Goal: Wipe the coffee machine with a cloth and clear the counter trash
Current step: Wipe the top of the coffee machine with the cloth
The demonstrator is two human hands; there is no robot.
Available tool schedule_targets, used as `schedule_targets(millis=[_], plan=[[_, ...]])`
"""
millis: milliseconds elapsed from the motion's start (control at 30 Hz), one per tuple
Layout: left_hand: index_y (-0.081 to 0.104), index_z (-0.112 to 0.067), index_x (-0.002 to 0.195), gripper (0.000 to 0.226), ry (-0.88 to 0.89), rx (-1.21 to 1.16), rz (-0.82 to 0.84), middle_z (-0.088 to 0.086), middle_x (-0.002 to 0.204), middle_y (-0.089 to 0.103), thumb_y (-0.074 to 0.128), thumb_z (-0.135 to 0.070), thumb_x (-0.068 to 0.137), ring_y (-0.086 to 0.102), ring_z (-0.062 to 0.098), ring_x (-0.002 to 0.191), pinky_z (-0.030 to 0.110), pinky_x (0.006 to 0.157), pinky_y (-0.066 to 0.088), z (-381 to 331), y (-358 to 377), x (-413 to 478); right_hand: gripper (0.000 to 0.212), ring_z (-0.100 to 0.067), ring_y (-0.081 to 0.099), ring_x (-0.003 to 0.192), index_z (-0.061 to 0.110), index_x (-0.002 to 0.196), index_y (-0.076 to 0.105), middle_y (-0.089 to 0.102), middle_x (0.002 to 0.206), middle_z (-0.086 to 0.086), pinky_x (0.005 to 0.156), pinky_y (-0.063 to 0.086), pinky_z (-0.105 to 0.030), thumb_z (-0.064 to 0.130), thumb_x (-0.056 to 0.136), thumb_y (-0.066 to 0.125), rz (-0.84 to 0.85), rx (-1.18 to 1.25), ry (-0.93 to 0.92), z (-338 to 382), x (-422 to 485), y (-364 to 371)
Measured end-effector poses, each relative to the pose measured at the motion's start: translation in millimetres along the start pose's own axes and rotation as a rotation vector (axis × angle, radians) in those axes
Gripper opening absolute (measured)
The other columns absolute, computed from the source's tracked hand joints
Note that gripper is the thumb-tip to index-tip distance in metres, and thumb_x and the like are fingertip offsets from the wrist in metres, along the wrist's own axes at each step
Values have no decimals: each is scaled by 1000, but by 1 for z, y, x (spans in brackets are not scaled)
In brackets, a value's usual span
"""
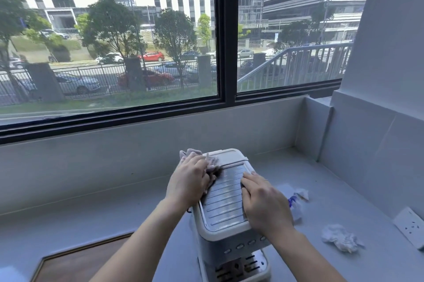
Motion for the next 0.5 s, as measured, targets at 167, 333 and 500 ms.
schedule_targets(millis=[167,333,500], plan=[[67,-11,115,36,-184,-242,-95,0,136,56,53,-5,82,40,18,134,30,111,32,-15,-21,-67,26,-6,51,124,27,98,60,63,117,15,88,49,-28,27,97,34,18,-21,-25,-1,0,2],[66,-22,119,42,-149,-283,-123,-13,142,48,47,-27,82,29,7,143,24,113,26,-46,-19,-127,22,-12,56,115,23,94,58,64,111,9,80,49,-31,23,94,37,8,-18,-36,-2,1,5],[67,-15,117,34,-212,-246,-71,-5,142,50,56,-13,85,34,13,139,25,109,32,-24,-22,-75,32,-9,52,125,26,110,65,63,128,13,87,50,-29,29,94,38,0,-17,-9,-5,4,7]])
Point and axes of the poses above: each hand's wrist, its own x-axis towards the middle knuckle, its own y-axis out of the palm, z = x × y, the point moved 8 cm from there along x, towards the middle knuckle
